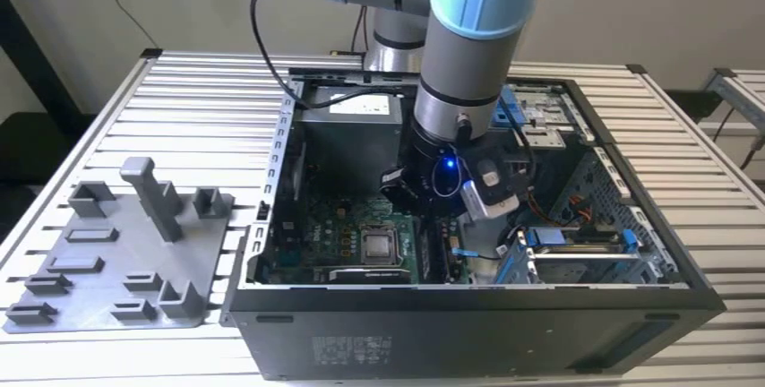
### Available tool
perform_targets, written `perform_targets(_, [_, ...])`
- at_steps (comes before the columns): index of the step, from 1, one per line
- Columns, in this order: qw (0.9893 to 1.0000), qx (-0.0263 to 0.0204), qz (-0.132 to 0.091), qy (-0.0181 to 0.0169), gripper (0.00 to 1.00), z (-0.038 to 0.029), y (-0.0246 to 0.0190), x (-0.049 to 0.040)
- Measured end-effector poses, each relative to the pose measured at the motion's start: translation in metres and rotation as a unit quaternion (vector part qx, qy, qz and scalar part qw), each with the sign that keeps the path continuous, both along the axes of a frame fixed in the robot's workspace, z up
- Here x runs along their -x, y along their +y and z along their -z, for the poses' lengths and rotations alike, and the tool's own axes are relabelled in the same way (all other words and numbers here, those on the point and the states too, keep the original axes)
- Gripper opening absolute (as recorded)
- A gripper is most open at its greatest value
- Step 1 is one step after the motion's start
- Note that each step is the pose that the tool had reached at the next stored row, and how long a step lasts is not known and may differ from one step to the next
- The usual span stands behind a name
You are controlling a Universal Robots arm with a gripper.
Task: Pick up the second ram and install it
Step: 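Insert the second ram into the second slot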
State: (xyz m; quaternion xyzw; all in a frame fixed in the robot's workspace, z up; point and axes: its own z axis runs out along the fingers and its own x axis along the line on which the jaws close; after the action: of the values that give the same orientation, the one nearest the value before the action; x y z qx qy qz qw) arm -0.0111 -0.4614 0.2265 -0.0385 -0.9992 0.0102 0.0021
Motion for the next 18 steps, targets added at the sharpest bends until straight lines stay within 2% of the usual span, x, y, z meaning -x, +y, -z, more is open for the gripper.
perform_targets(9, [1.0000, 0.0000, 0.001, 0.0000, 0.14, 0.0034, 0.0003, -0.0002])
perform_targets(18, [1.0000, 0.0000, 0.001, 0.0000, 0.14, 0.0038, 0.0003, -0.0001])
